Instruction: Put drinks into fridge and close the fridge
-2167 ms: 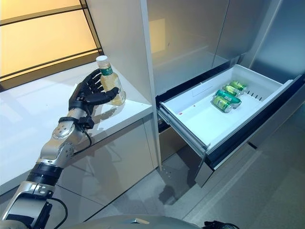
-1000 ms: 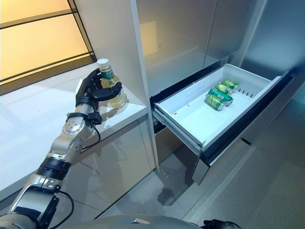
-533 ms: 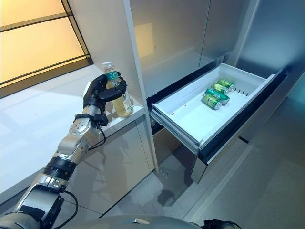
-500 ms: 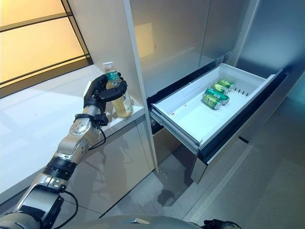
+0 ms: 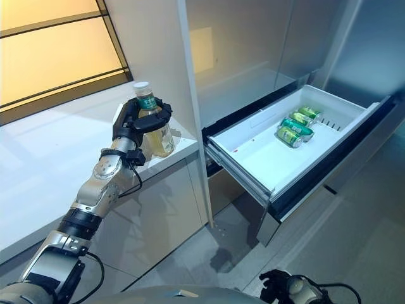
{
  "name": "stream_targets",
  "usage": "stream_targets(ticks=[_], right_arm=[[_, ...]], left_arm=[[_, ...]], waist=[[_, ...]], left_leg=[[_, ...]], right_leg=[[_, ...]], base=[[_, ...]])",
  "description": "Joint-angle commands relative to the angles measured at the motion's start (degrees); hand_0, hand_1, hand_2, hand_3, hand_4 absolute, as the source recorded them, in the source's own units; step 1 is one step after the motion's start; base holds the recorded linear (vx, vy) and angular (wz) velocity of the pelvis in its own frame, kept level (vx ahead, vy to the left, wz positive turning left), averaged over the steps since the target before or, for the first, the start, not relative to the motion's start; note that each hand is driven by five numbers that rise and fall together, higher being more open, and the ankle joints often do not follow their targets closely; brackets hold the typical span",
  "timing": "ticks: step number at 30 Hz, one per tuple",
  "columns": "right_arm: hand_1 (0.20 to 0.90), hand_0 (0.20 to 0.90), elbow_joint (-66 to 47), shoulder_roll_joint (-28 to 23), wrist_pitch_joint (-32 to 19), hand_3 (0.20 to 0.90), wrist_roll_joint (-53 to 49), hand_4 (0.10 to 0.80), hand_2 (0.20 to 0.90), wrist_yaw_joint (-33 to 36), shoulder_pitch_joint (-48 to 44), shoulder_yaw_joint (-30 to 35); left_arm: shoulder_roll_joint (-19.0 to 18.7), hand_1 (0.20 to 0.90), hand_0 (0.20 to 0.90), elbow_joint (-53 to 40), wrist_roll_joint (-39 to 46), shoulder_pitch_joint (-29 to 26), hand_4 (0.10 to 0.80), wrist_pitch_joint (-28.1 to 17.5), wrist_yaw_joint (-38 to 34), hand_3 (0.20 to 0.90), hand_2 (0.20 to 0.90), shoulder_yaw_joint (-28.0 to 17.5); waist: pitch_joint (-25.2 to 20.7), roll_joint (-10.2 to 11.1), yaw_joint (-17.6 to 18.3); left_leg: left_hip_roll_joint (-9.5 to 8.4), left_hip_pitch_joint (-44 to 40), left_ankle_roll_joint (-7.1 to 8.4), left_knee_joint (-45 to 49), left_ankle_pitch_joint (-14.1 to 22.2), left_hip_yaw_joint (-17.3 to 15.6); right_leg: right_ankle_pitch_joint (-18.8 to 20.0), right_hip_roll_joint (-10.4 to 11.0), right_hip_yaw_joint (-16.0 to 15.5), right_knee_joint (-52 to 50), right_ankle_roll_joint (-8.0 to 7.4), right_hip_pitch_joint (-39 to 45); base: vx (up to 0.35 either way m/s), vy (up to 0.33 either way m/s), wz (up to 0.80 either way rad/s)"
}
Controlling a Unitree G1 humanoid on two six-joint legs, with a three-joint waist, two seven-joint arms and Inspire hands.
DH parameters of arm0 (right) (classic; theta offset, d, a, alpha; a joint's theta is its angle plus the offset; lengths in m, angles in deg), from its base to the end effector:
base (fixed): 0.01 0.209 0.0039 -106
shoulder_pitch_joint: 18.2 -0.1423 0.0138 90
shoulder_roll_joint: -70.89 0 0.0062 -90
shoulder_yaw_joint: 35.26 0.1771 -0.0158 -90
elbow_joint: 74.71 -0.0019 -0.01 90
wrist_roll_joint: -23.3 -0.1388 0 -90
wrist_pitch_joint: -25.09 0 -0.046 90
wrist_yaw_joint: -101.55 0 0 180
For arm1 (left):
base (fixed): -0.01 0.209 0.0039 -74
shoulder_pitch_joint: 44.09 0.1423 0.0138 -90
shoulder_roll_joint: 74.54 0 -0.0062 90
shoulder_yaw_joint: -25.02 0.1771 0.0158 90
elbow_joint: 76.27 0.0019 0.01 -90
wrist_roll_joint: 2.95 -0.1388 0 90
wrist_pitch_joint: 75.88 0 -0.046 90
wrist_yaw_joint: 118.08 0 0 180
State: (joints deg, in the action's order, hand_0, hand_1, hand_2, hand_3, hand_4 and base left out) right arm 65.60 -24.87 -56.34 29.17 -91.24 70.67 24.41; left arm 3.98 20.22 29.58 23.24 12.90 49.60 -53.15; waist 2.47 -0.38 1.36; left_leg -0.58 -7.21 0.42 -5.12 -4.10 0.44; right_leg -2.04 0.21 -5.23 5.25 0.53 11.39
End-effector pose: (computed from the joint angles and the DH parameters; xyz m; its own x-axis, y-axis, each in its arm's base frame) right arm 0.1161 -0.2135 -0.0886 0.3342 0.0803 -0.9391 -0.6577 0.7335 -0.1714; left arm 0.2696 0.1822 0.1251 0.9816 -0.0215 0.1896 0.0336 0.9976 -0.0608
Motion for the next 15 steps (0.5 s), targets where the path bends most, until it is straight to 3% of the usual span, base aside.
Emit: stream_targets(ticks=[1, 10, 11, 13, 15], right_arm=[[0.900, 0.900, -7.4, 2.8, -2.2, 0.900, 0.4, 0.800, 0.900, -1.8, -5.8, -3.0], [0.900, 0.900, -23.4, 1.4, -2.0, 0.900, 1.2, 0.800, 0.900, -5.0, -9.9, -5.7], [0.900, 0.900, -24.6, 1.2, -1.2, 0.900, -3.0, 0.800, 0.900, -8.0, -10.5, -5.5], [0.900, 0.900, -22.0, 0.2, -15.2, 0.900, -0.3, 0.800, 0.900, -7.2, -6.6, -4.5], [0.900, 0.900, -23.2, 0.5, -19.0, 0.900, -0.2, 0.800, 0.900, -7.6, -5.2, -4.7]], left_arm=[[-4.3, 0.300, 0.300, -10.6, 0.9, -11.1, 0.100, -11.3, -0.5, 0.200, 0.300, -3.1], [-6.0, 0.300, 0.300, -15.4, 3.2, -10.3, 0.100, -12.5, 1.8, 0.200, 0.300, -2.8], [-6.1, 0.300, 0.300, -15.8, 3.4, -10.2, 0.100, -12.7, 2.2, 0.200, 0.300, -2.9], [-6.8, 0.300, 0.300, -15.8, 6.5, -7.4, 0.100, -16.5, 6.4, 0.200, 0.300, -4.7], [-7.5, 0.300, 0.300, -17.3, 9.2, -7.3, 0.100, -16.5, 8.2, 0.200, 0.300, -5.8]], waist=[[-1.4, 0.4, -2.3], [-1.0, 0.8, -3.6], [-1.0, 0.8, -3.7], [-1.0, 0.4, -3.9], [-0.7, 0.1, -3.7]], left_leg=[[-2.86, -1.0, -0.93, 0.1, 6.0, 4.5], [-3.27, -0.5, -0.79, 0.1, 5.5, 5.8], [-3.36, 0.0, -0.80, 0.1, 4.8, 5.8], [-3.36, 0.2, -0.98, 0.1, 5.3, 5.9], [-3.46, 0.1, -1.10, 0.1, 5.4, 5.5]], right_leg=[[1.3, 1.0, -1.2, -1.4, -3.76, -2.9], [1.6, 1.5, -2.5, -1.1, -3.81, -2.7], [2.0, 1.6, -2.6, -1.2, -3.82, -3.2], [1.8, 1.4, -2.4, -1.2, -4.04, -3.4], [1.7, 1.6, -2.4, -1.0, -4.24, -3.1]], base=[[-0.060, 0.025, 0.12], [-0.057, 0.019, 0.14], [-0.112, 0.030, 0.03], [-0.078, 0.036, 0.06], [-0.069, 0.043, 0.07]])
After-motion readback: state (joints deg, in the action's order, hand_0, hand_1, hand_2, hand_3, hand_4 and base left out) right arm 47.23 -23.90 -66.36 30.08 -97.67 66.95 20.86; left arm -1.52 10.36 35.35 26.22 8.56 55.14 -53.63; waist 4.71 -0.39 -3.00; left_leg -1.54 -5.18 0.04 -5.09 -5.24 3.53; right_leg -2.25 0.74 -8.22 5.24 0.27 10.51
